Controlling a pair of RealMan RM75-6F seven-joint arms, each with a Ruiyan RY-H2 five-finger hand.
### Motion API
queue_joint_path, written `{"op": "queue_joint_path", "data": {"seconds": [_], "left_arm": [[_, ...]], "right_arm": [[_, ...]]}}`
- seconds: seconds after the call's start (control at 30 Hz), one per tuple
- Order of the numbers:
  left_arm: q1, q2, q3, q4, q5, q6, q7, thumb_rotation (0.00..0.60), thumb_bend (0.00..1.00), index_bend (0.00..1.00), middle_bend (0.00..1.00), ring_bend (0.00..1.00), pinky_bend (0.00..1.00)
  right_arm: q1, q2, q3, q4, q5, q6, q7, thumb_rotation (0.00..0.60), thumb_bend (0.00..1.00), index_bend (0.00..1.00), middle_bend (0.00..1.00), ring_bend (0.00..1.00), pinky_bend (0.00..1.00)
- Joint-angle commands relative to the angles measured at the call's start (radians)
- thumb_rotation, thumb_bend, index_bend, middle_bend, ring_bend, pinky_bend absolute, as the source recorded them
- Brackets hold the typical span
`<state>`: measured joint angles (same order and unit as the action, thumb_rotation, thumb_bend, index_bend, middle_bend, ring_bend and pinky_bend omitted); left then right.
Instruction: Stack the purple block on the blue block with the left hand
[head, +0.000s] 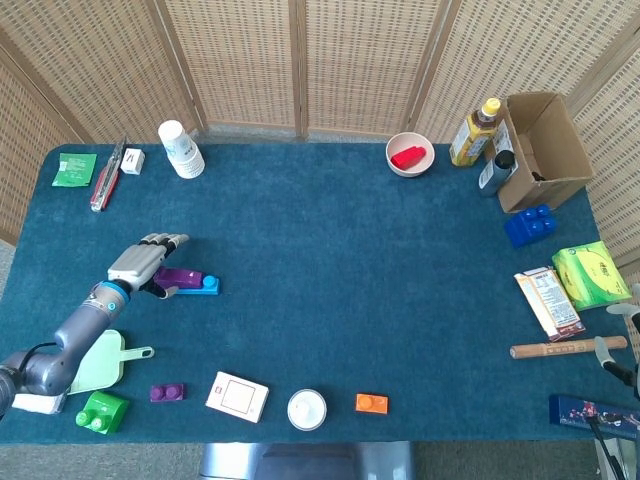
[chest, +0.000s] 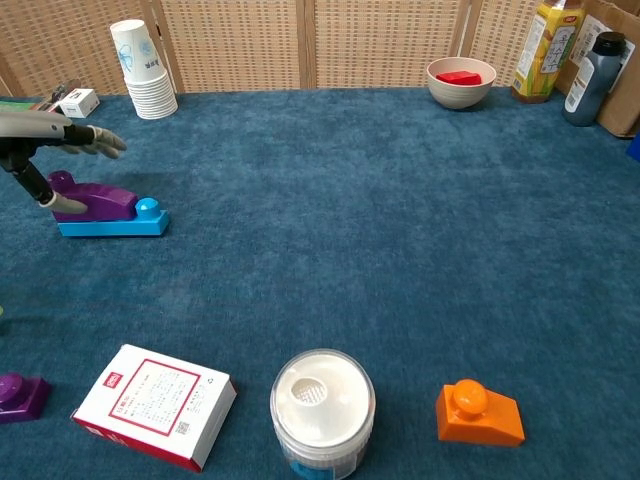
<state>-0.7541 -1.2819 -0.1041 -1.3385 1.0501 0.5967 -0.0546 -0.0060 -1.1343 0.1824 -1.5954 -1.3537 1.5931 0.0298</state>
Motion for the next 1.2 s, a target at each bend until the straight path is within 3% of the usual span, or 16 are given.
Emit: {"op": "queue_joint_path", "data": {"seconds": [0.03,0.37,0.63,0.8,0.87,1.2], "left_arm": [[0.016,0.022,-0.015,-0.031,0.032,0.029,-0.033,0.587,0.36,0.01,0.01,0.0,0.0],[0.069,0.066,-0.024,-0.115,0.136,0.15,-0.084,0.469,0.35,0.07,0.04,0.0,0.0],[0.1,-0.002,-0.021,-0.052,0.172,0.242,-0.082,0.42,0.3,0.08,0.04,0.0,0.0],[0.095,-0.048,-0.013,0.016,0.153,0.231,-0.037,0.219,0.27,0.07,0.02,0.0,0.0],[0.095,-0.073,-0.015,0.042,0.148,0.236,-0.031,0.173,0.26,0.06,0.01,0.0,0.0],[0.083,-0.201,-0.021,0.167,0.186,0.233,-0.103,0.126,0.25,0.04,0.0,0.0,0.0]], "right_arm": [[0.0,-0.001,0.0,0.0,-0.001,0.001,0.0,0.6,0.29,0.37,0.18,0.0,0.07],[0.009,-0.009,0.001,0.003,-0.01,-0.007,-0.004,0.6,0.29,0.37,0.18,0.0,0.07],[0.012,-0.014,-0.001,0.005,-0.015,-0.009,-0.006,0.6,0.29,0.37,0.18,0.0,0.07],[0.005,-0.011,0.0,0.002,-0.012,0.002,-0.007,0.6,0.29,0.37,0.18,0.0,0.07],[0.004,-0.01,0.0,0.0,-0.013,0.004,-0.007,0.6,0.29,0.37,0.18,0.0,0.07],[-0.009,-0.003,-0.001,-0.006,-0.012,0.018,-0.008,0.6,0.29,0.37,0.18,0.0,0.07]]}}
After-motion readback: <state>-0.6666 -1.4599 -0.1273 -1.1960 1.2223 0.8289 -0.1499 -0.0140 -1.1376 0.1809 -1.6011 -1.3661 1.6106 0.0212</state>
